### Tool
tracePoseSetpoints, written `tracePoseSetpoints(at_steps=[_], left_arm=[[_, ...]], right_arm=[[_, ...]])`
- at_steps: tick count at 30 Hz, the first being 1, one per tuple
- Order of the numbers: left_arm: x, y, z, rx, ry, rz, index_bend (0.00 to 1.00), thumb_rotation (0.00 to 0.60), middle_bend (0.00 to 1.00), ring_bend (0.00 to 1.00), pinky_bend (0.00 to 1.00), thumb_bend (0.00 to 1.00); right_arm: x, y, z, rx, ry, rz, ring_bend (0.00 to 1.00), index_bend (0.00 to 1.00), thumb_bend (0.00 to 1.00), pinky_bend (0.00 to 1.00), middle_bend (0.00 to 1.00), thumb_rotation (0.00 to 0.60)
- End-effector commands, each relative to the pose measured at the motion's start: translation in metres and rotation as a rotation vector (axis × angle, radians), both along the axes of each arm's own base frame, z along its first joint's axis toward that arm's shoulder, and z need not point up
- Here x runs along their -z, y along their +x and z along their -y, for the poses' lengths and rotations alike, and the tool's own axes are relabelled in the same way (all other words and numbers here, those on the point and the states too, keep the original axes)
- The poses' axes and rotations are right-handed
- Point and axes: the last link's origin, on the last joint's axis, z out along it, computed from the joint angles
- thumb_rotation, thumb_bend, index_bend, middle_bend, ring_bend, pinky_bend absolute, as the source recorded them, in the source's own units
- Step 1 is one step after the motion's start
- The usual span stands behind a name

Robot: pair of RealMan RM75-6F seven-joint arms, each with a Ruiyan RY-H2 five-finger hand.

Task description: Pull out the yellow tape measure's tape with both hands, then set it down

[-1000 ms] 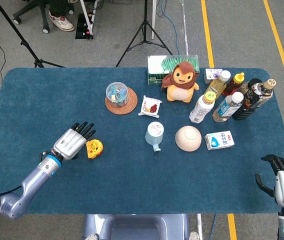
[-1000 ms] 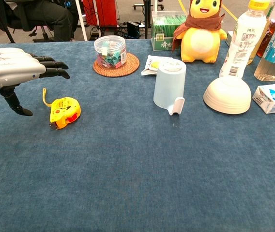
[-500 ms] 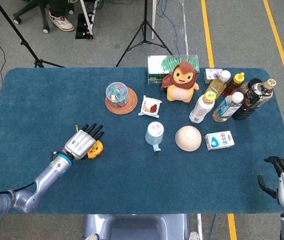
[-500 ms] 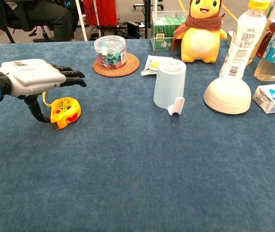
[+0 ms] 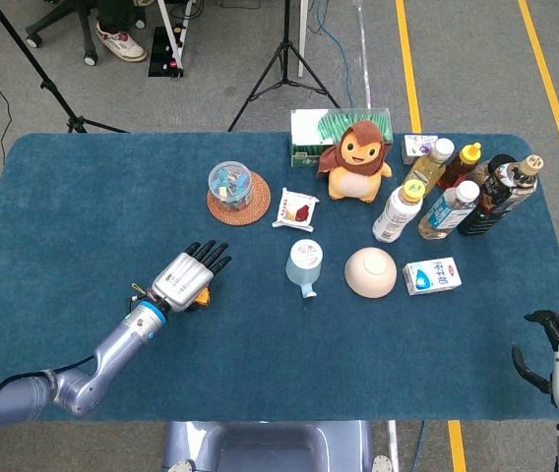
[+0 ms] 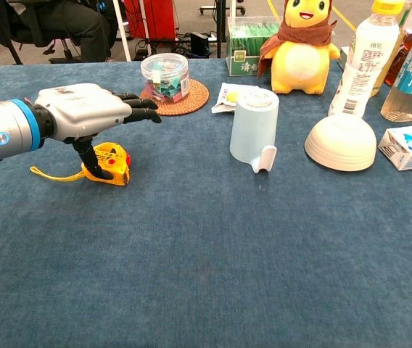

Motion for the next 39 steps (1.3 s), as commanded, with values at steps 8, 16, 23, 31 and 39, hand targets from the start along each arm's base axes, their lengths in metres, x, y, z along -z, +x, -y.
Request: tracePoseSetpoints(at_steps=[8,16,23,31,39], left_arm=[[-0.017,-0.014,-0.006,-0.065,-0.026,-0.042,0.07,0.599,0.0,0.0,0.14,0.15],[-0.019,-0.024,-0.011,-0.113,-0.029,-0.037,0.07,0.596,0.0,0.0,0.14,0.15],[-0.012,-0.027,-0.012,-0.137,-0.041,-0.016,0.11,0.597,0.02,0.0,0.17,0.15],[-0.011,-0.029,-0.011,-0.159,-0.03,0.019,0.22,0.599,0.15,0.12,0.25,0.15],[-0.006,-0.032,-0.013,-0.187,-0.039,0.035,0.27,0.595,0.19,0.16,0.28,0.15]], right_arm=[[0.001,0.002,0.003,-0.007,0.008,0.005,0.25,0.3,0.36,0.24,0.27,0.553],[0.002,0.005,0.003,-0.009,0.014,0.006,0.25,0.3,0.36,0.24,0.27,0.552],[0.002,0.006,0.003,-0.006,0.016,0.006,0.25,0.3,0.36,0.24,0.27,0.548],[0.003,0.006,0.004,-0.006,0.022,0.006,0.25,0.3,0.36,0.24,0.27,0.551],[0.003,0.006,0.004,0.001,0.024,0.008,0.25,0.3,0.36,0.24,0.27,0.552]])
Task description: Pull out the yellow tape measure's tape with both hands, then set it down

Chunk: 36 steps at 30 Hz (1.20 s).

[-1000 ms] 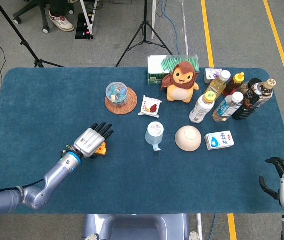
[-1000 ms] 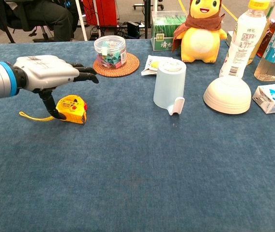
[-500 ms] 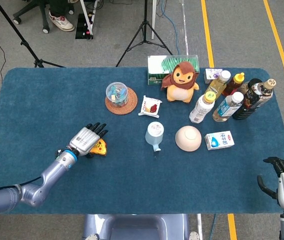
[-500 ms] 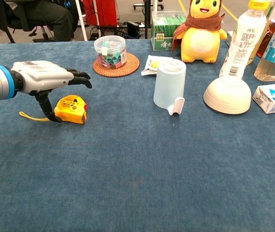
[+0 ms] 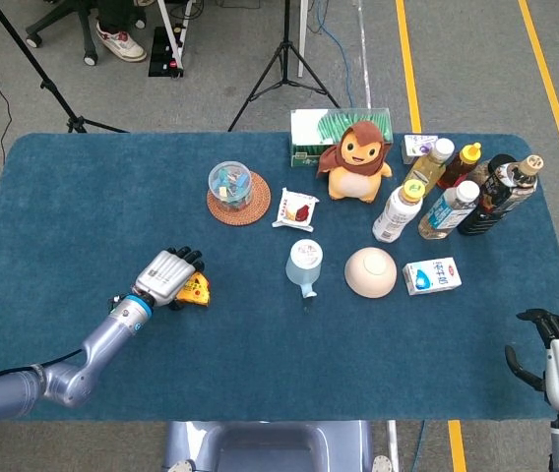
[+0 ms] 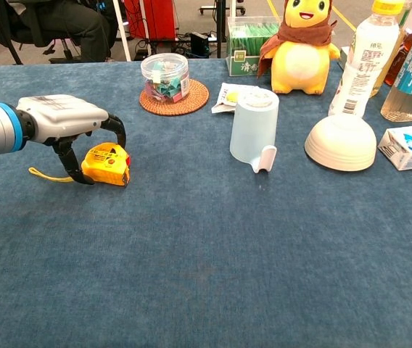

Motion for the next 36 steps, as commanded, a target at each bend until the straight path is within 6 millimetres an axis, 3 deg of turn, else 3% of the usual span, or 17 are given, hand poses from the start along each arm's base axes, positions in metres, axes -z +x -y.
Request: tracePoseSetpoints(at_steps=[1,10,19,28,36], left_arm=[[0.002,0.0,-0.001,-0.009,-0.002,0.012,0.28,0.595,0.19,0.16,0.28,0.15],[0.008,0.0,-0.002,-0.033,0.004,0.062,0.42,0.596,0.31,0.27,0.36,0.18],[0.004,0.005,-0.008,-0.026,0.02,0.11,0.56,0.596,0.43,0.4,0.55,0.24],[-0.021,0.017,-0.017,0.08,0.02,0.068,0.59,0.597,0.47,0.41,0.56,0.25],[-0.044,0.042,-0.022,0.173,-0.002,0.038,0.59,0.599,0.47,0.41,0.56,0.25]], right_arm=[[0.0,0.0,0.0,0.002,0.0,0.0,0.25,0.3,0.36,0.24,0.27,0.551],[0.0,-0.001,0.0,0.007,-0.001,0.0,0.25,0.3,0.36,0.24,0.27,0.551],[-0.001,0.001,0.002,0.004,-0.007,0.001,0.25,0.3,0.36,0.24,0.27,0.554],[0.001,0.01,0.009,-0.031,0.014,0.023,0.26,0.3,0.36,0.25,0.27,0.553],[0.008,0.031,0.023,-0.127,0.053,0.03,0.26,0.3,0.36,0.26,0.28,0.55]])
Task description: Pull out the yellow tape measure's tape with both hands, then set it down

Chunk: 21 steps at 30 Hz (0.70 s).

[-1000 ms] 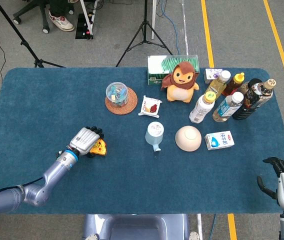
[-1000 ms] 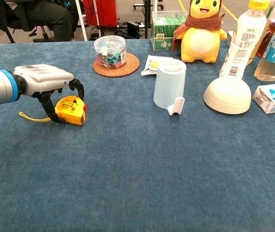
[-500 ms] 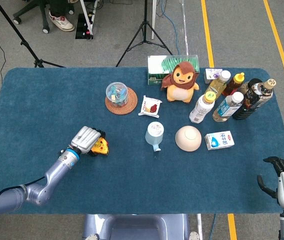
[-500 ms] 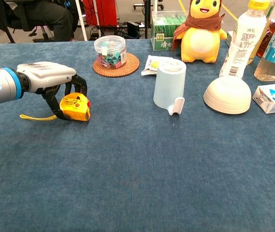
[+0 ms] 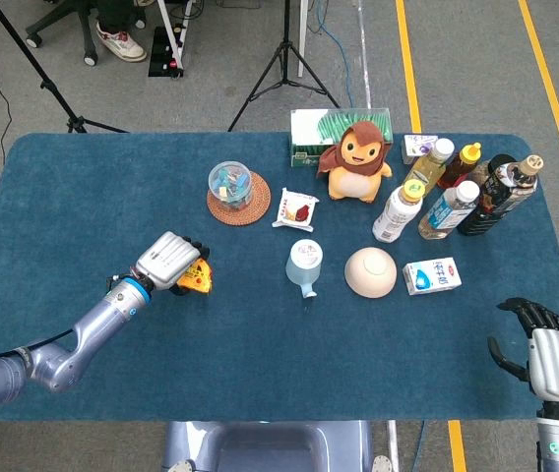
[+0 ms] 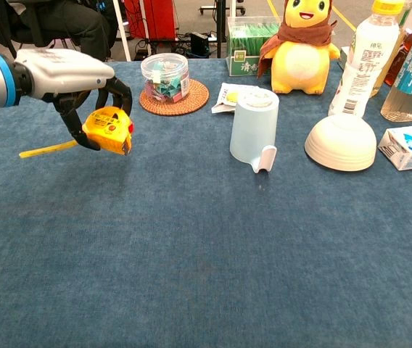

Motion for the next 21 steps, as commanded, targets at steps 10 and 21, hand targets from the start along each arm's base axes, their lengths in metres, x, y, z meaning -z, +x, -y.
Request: tracePoseSetpoints(at_steps=[10,21], left_arm=[[-0.013,0.048,-0.005,0.077,-0.038,0.024,0.59,0.598,0.47,0.41,0.55,0.25],[-0.012,0.091,-0.007,0.078,-0.099,0.057,0.59,0.598,0.47,0.41,0.55,0.25]], right_arm=[[0.014,0.044,0.024,-0.156,0.082,0.026,0.27,0.3,0.36,0.28,0.28,0.551],[0.024,0.082,0.042,-0.226,0.129,0.078,0.28,0.28,0.35,0.3,0.28,0.551]])
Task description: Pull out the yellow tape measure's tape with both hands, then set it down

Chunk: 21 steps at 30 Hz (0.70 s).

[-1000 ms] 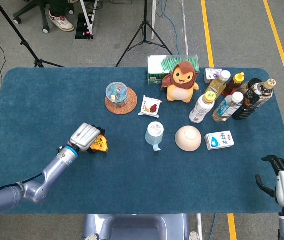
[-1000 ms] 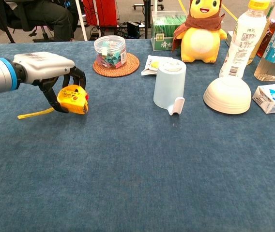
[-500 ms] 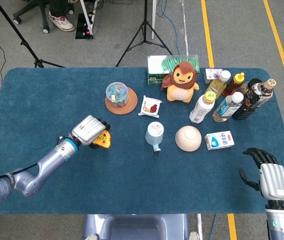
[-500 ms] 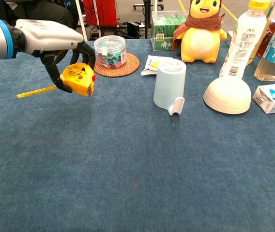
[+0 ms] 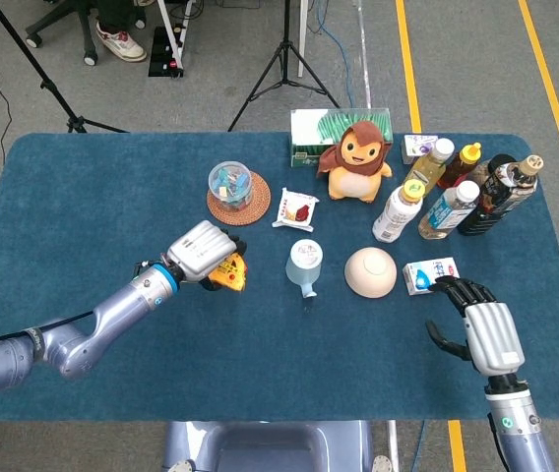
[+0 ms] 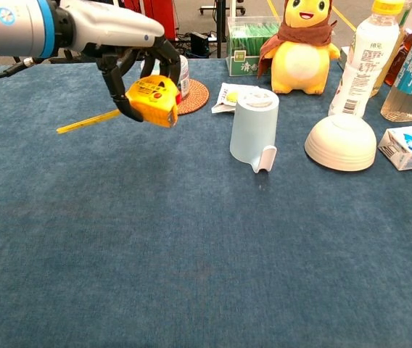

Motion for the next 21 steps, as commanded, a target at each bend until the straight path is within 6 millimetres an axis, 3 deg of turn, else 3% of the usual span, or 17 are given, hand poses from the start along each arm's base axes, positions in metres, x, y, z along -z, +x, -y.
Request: tracePoseSetpoints(at_steps=[1,9,21], left_arm=[[0.0,0.015,0.0,0.007,-0.016,0.007,0.59,0.599,0.47,0.41,0.55,0.25],[0.004,0.039,-0.001,0.004,-0.029,0.008,0.59,0.599,0.47,0.41,0.55,0.25],[0.009,0.055,-0.004,-0.041,-0.026,0.014,0.6,0.596,0.48,0.41,0.55,0.25]], right_arm=[[0.003,0.01,0.006,-0.007,0.017,0.018,0.28,0.27,0.34,0.31,0.28,0.548],[0.016,0.027,0.014,-0.016,0.078,0.05,0.28,0.24,0.29,0.31,0.28,0.553],[0.044,0.05,0.026,-0.023,0.1,0.096,0.28,0.21,0.2,0.34,0.27,0.553]])
